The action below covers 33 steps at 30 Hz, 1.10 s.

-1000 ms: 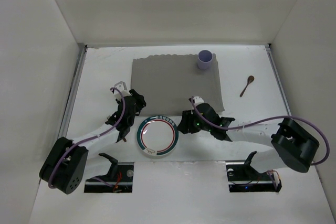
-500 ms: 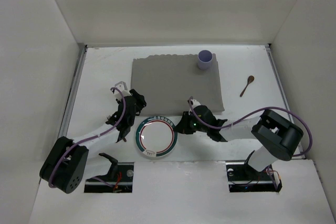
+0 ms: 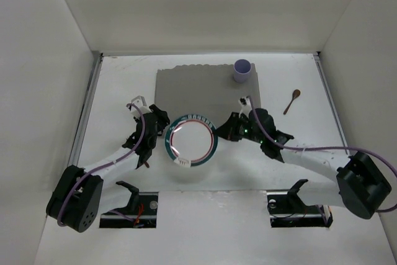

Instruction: Set the dinner table for one person

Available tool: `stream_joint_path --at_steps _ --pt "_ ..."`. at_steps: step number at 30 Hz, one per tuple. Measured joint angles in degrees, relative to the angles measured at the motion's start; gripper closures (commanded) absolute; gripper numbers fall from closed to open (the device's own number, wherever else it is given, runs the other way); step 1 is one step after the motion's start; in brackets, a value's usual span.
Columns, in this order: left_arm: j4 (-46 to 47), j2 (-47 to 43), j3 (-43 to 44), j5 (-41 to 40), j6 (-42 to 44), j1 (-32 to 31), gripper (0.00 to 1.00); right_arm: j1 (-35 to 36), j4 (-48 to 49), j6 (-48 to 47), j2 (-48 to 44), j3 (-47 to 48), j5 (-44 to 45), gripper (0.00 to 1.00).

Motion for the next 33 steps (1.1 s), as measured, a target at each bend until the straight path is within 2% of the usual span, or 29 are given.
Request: stream_joint_path --at_steps 6,12,16,20,25,29,31,33 --pt "0.31 0.00 -0.13 0.02 -0.81 -0.15 0.56 -12.20 -0.11 -1.64 7.19 11.26 2.16 0.93" --pt "0.35 -0.02 -0.68 0.07 -1.97 -0.63 0.56 -19.37 1.44 1.18 21.64 20.35 6.23 0.94" --pt "0.35 -0.02 -0.72 0.07 -2.27 -0.74 0.56 -20.39 1.42 3.54 30.82 25.75 7.41 0.93" --pt "0.35 -0.02 -0.72 0.00 -2.36 -1.01 0.56 -20.33 -0.28 4.76 36.06 29.51 8.50 0.92" --pt "0.37 -0.02 -0.83 -0.04 -2.40 -0.96 0.56 -20.31 -3.91 4.76 38.42 32.35 10.40 0.83" --pt "0.35 0.00 -1.03 -0.04 -2.49 -1.01 0.56 -19.82 -5.66 3.74 38.42 32.37 11.28 0.83" --pt "0.35 0.00 -1.03 -0.07 -2.49 -1.03 0.56 -19.23 -6.78 2.93 38.42 32.37 11.50 0.78" --pt "0.35 0.00 -1.03 -0.04 -2.56 -1.03 0.56 -18.45 -7.91 2.08 38.42 32.22 11.58 0.69"
